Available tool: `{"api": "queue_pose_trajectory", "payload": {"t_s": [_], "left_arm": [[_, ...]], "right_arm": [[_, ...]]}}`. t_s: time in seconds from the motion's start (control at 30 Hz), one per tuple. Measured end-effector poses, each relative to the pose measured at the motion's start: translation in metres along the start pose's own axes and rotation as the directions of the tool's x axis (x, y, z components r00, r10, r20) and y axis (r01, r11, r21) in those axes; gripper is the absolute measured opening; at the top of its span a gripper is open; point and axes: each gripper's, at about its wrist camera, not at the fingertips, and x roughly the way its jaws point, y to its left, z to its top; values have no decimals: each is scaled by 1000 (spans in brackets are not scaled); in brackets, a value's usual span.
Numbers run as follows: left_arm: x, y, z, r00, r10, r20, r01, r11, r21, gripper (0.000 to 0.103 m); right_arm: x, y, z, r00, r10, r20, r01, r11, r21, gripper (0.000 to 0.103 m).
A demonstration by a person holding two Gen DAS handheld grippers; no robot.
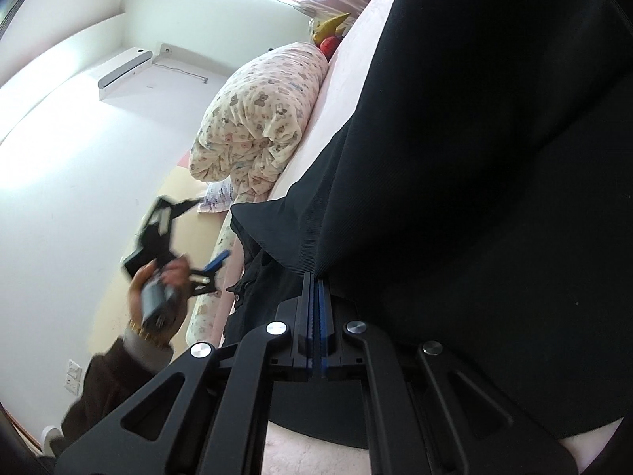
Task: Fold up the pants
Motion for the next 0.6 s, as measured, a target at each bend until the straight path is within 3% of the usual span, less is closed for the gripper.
{"api": "queue_pose_trajectory", "payload": {"t_s": [0.03,0.17,0.27,0.37,0.43,0.47,0.6], "left_arm": [[7,1,2,1000,22,0,-22,1000,-10,85],[27,7,13,994,97,53,-95,994,-49,77],[34,7,19,992,108,64,-105,993,-47,63],[39,8,28,990,111,85,-107,993,-49,44],[40,10,31,992,97,84,-95,995,-32,12],[40,8,30,992,92,83,-91,996,-17,6],[24,8,21,986,95,138,-93,996,-18,6]], "right_arm": [[-7,-3,-1,1000,3,0,-3,1000,0,2],[-9,-6,-2,1000,10,2,-10,1000,-1,2],[-7,-9,-2,1000,14,2,-14,1000,0,2],[-9,-10,-1,1000,16,2,-16,1000,0,2],[-9,-11,-1,1000,18,2,-18,1000,-1,2],[-10,-11,-1,1000,19,2,-19,1000,0,2],[-13,-12,0,1000,24,5,-24,1000,2,2]]}}
